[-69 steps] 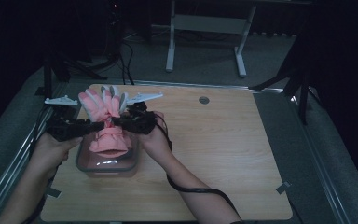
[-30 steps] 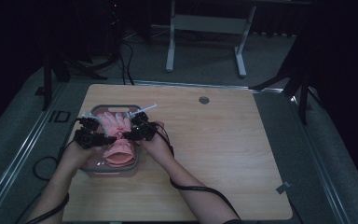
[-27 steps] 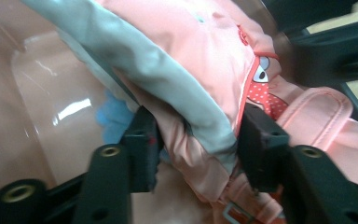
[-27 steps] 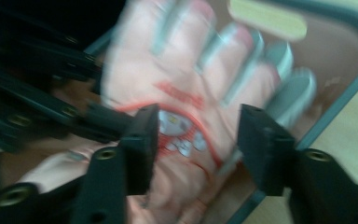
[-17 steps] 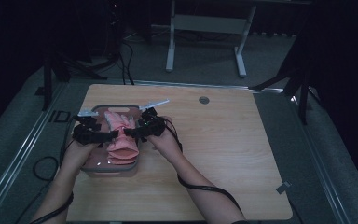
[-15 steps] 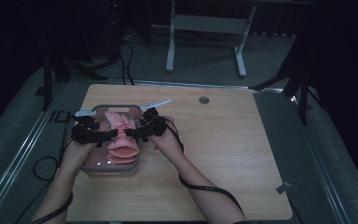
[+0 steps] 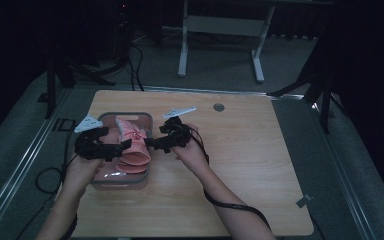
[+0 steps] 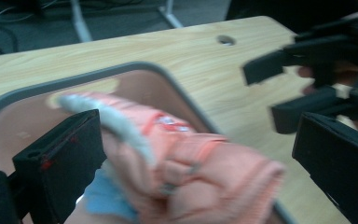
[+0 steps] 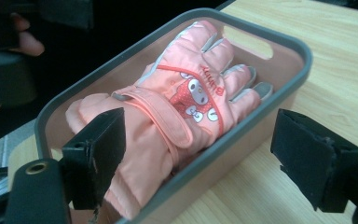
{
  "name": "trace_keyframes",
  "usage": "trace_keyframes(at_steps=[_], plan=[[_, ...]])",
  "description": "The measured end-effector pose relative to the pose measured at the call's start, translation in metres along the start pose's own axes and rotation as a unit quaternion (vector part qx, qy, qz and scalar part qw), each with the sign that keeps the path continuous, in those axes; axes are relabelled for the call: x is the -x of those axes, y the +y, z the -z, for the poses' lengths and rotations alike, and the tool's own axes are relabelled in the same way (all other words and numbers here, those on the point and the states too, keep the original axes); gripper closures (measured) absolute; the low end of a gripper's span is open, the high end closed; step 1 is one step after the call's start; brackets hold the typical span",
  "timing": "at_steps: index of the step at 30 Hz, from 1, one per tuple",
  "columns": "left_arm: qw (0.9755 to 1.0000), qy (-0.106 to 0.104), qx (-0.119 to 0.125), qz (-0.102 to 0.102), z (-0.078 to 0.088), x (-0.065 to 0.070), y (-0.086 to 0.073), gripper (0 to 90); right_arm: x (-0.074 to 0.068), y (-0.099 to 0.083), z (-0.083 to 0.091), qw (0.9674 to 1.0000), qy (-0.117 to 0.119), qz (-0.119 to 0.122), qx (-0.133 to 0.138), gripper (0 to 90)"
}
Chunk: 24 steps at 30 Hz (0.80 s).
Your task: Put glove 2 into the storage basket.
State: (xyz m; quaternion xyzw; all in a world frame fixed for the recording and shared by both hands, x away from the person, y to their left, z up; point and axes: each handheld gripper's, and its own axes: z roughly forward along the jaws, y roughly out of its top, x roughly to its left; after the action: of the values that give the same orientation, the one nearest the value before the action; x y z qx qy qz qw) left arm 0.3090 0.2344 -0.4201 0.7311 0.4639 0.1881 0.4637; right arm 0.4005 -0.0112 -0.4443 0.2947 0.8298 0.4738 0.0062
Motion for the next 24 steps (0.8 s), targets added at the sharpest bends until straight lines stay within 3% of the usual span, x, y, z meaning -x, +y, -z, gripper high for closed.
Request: trace_keyframes(at_steps=[5, 6, 9, 12, 14, 15, 24], plan=[[0.9993, -0.026, 0.006, -0.026, -0.002, 0.025, 0.0, 2.3, 0.001, -0.004, 0.013, 0.9999, -0.001, 0.01, 0.001, 17.0], [0.9987, -0.039, 0.008, -0.032, -0.004, 0.034, 0.0, 2.3, 0.001, -0.005, 0.016, 0.9999, 0.001, 0.011, 0.002, 16.9], [0.998, -0.051, 0.012, -0.036, -0.005, 0.041, -0.001, 2.3, 0.001, -0.009, 0.023, 0.9999, -0.001, 0.015, 0.001, 17.0], [0.9955, -0.076, 0.018, -0.053, -0.008, 0.061, -0.003, 2.3, 0.002, -0.014, 0.029, 0.9998, -0.005, 0.02, 0.0, 17.0], [0.9955, -0.076, 0.018, -0.053, -0.008, 0.061, -0.003, 2.3, 0.002, -0.016, 0.031, 0.9998, -0.004, 0.02, 0.0, 17.0], [0.9932, -0.088, 0.018, -0.074, -0.011, 0.076, -0.007, 2.3, 0.002, -0.016, 0.031, 0.9998, -0.004, 0.02, 0.0, 16.8], [0.987, -0.119, 0.006, -0.108, -0.024, 0.11, -0.019, 2.3, 0.009, -0.049, 0.046, 0.9994, -0.018, 0.027, -0.012, 16.2]])
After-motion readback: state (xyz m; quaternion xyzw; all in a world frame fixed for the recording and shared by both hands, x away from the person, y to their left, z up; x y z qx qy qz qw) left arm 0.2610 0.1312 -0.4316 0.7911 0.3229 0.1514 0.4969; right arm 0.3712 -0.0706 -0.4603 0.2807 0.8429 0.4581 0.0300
